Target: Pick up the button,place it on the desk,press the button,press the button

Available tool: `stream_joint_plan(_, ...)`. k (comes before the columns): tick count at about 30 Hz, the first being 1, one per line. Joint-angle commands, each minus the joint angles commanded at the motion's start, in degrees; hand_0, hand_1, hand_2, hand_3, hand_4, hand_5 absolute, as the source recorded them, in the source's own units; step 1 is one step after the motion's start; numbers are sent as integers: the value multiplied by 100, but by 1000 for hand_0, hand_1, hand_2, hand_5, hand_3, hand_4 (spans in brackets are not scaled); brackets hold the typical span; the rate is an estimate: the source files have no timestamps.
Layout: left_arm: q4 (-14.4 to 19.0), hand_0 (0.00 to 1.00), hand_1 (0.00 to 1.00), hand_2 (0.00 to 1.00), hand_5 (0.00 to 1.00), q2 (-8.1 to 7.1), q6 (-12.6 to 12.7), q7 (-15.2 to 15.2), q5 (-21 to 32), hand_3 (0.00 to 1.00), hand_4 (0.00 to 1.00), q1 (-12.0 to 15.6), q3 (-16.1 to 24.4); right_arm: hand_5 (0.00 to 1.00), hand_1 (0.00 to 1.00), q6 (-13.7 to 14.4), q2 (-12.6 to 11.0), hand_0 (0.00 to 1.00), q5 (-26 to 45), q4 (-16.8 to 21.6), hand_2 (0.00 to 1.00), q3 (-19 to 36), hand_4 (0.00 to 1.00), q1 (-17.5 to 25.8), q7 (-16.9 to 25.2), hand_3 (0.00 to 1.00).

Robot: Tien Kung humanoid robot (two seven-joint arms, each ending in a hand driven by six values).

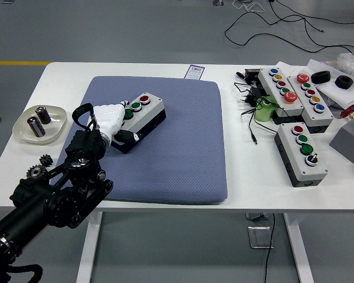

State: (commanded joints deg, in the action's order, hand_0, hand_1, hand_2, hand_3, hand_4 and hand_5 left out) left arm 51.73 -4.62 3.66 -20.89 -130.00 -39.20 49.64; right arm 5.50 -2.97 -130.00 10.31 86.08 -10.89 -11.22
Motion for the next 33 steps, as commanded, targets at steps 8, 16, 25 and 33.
stream_joint_plan(8,-41,340,306,373,2,-476,43,1687,0,512,612,-62,-313,173,658,-2,11,673,0,0,674,25,310,8,-7,624)
stream_joint_plan(16,-26,338,310,369,2,-961,571,3529,449,481,632,-118,-769,173,658,3,18,673,0,0,674,32,310,37,-3,624)
stream_joint_plan(25,269,352,325,388,2,-1387,1469,3966,85,465,595,-182,-1461,173,658,11,23,673,0,0,674,36,310,12,3,624)
stream_joint_plan(33,363,506,539,694,2,-1376,959,3652,0,733,777,-120,-1321,173,658,9,34,673,0,0,674,43,310,-8,10,624)
